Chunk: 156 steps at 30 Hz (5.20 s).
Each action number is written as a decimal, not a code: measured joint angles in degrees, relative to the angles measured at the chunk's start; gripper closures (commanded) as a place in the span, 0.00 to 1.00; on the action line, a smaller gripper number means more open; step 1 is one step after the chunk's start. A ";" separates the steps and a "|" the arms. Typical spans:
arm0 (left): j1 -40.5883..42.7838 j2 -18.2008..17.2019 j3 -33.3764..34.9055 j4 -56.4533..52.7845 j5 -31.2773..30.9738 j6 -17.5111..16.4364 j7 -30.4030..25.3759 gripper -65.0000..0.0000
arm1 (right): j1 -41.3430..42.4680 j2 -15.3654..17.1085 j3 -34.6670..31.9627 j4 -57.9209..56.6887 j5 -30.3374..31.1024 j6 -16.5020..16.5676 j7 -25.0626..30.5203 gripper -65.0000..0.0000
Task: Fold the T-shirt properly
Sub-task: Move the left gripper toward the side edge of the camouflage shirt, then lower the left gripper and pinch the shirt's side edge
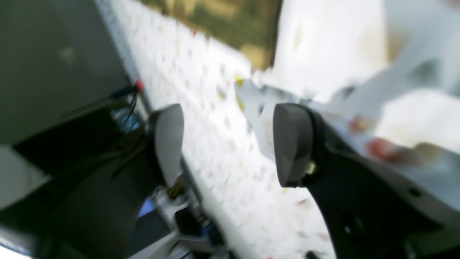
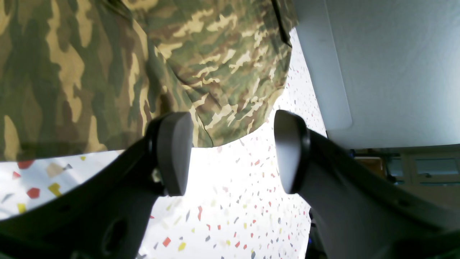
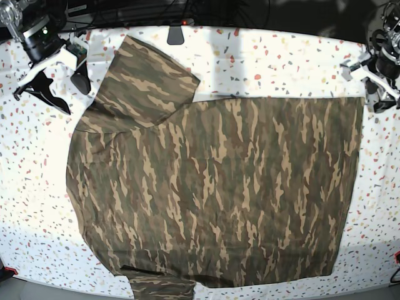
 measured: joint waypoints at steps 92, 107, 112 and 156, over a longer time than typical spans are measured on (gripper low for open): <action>-10.54 2.01 0.28 0.55 -10.60 9.68 -2.47 0.74 | 0.13 -5.57 0.07 -0.07 6.25 -0.04 -0.37 0.44; -27.06 3.91 0.68 0.55 -50.12 -5.05 15.26 0.41 | 0.68 -6.80 0.07 -0.07 6.32 -0.07 -1.01 0.44; -34.91 4.52 0.52 -0.35 -63.23 -17.46 21.70 0.41 | 1.25 -9.16 0.04 -0.07 6.25 -0.04 -0.98 0.44; -43.36 11.61 0.63 -16.76 -69.16 -19.04 31.80 1.00 | 1.25 -9.38 0.07 -0.07 6.27 -0.04 -2.93 0.44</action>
